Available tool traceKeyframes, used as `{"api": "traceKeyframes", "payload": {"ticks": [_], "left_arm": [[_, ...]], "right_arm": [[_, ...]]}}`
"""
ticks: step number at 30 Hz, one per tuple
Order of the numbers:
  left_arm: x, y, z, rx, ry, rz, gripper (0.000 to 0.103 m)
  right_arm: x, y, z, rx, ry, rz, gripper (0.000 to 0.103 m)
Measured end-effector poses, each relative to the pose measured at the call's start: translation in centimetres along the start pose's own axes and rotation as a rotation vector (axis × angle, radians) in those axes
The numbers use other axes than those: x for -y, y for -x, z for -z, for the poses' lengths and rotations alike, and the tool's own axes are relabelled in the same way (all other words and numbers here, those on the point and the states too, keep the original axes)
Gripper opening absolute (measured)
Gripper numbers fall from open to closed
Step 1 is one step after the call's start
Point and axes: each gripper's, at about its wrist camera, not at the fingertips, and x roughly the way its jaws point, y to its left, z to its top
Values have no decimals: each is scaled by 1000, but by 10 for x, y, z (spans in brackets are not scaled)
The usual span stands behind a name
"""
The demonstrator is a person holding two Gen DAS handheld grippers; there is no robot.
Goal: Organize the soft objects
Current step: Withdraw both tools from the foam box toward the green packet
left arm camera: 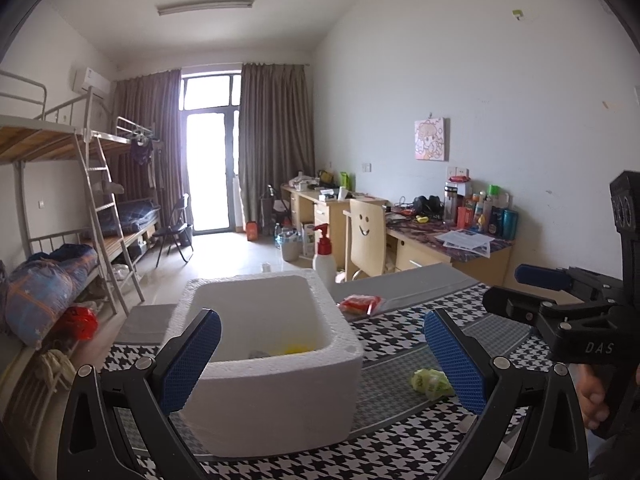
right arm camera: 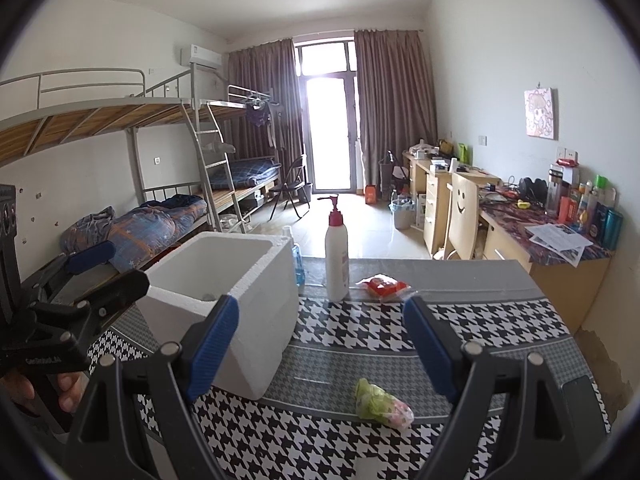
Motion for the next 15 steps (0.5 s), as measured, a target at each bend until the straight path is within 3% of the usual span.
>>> {"api": "traceKeyframes", "payload": {"ticks": [15], "left_arm": [[22,-7,11,-43,-16,80,102]], "right_arm": [[14,9,14,-11,-18,52,87]]}}
